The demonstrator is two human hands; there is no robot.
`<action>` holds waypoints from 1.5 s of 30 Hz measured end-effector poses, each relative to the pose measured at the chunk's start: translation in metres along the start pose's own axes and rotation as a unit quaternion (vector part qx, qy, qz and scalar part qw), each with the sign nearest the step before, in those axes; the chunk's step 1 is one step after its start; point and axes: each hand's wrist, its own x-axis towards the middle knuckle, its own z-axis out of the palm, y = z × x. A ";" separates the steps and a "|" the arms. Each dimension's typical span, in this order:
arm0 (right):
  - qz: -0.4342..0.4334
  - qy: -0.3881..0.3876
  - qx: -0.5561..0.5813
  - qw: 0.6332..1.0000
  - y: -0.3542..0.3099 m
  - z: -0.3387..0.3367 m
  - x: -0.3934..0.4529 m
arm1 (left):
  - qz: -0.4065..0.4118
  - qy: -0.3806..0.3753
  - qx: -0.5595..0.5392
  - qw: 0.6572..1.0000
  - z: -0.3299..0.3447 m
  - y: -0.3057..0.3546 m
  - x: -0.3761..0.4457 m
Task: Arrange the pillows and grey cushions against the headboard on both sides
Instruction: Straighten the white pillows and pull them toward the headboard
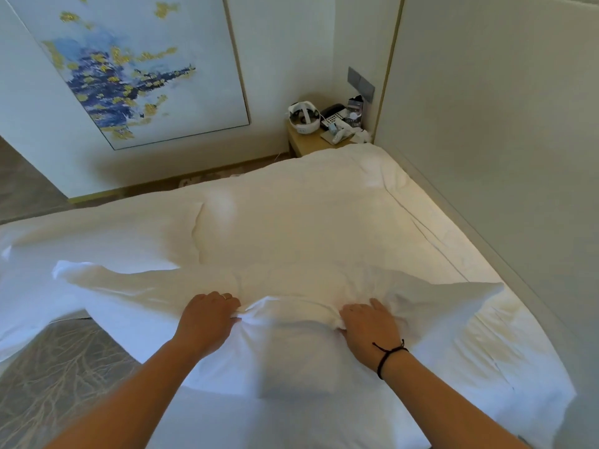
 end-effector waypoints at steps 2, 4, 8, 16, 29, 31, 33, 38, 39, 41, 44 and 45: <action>0.033 -0.003 0.007 0.999 -0.005 -0.004 0.000 | 0.004 0.034 -0.005 0.999 0.005 0.002 0.003; 0.070 0.008 0.023 0.997 -0.007 -0.010 0.002 | 0.009 0.086 -0.032 0.996 0.009 0.002 0.007; 0.134 0.033 0.088 0.986 -0.002 -0.031 0.008 | 0.003 0.167 -0.080 0.983 -0.003 0.005 0.023; 0.168 0.123 0.139 0.968 0.035 -0.083 -0.004 | 0.034 0.215 -0.115 0.969 -0.060 0.029 0.067; 0.183 0.249 0.184 0.933 0.182 -0.147 -0.043 | 0.134 0.231 -0.105 0.958 -0.185 0.183 0.238; 0.189 0.283 0.197 0.919 0.211 -0.164 -0.044 | 0.167 0.246 -0.090 0.951 -0.216 0.220 0.278; 0.199 0.313 0.205 0.906 0.243 -0.182 -0.039 | 0.195 0.267 -0.071 0.941 -0.244 0.262 0.319; 0.255 0.340 0.170 0.889 0.346 -0.201 0.011 | 0.178 0.255 -0.018 0.950 -0.276 0.368 0.409; 0.281 0.325 0.167 0.887 0.370 -0.195 0.024 | 0.167 0.245 -0.017 0.955 -0.272 0.387 0.421; 0.339 0.278 0.167 0.883 0.418 -0.174 0.043 | 0.166 0.192 -0.024 0.967 -0.248 0.420 0.432; 0.373 0.212 0.168 0.887 0.465 -0.130 0.049 | 0.189 0.016 -0.085 0.978 -0.173 0.463 0.417; 0.362 0.196 0.158 0.897 0.472 -0.114 0.048 | 0.181 -0.041 -0.113 0.976 -0.144 0.473 0.408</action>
